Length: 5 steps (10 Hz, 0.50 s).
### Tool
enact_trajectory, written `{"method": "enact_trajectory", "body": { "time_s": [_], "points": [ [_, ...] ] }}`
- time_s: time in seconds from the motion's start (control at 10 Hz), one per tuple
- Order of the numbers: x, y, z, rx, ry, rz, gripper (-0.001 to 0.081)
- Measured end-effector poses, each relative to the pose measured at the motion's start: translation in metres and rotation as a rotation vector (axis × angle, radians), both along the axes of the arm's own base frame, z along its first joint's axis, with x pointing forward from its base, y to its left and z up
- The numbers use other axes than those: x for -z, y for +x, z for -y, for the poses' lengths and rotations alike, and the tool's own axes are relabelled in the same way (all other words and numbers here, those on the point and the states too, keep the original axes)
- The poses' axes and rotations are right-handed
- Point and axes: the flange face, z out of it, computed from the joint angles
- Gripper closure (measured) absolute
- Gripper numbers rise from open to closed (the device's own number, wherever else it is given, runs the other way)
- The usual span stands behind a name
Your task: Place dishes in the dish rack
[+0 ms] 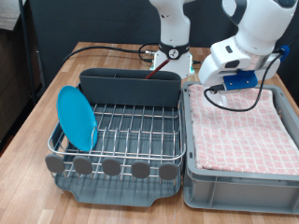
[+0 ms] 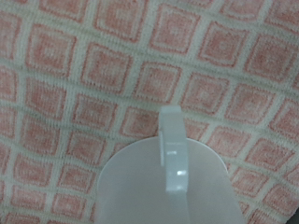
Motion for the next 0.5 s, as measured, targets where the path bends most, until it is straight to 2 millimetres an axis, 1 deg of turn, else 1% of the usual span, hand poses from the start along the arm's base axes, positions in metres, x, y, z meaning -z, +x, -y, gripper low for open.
{"method": "enact_trajectory", "body": {
  "time_s": [0.5],
  "points": [
    [0.014, -0.002, 0.0, 0.002, 0.011, -0.005, 0.0004]
  ]
}}
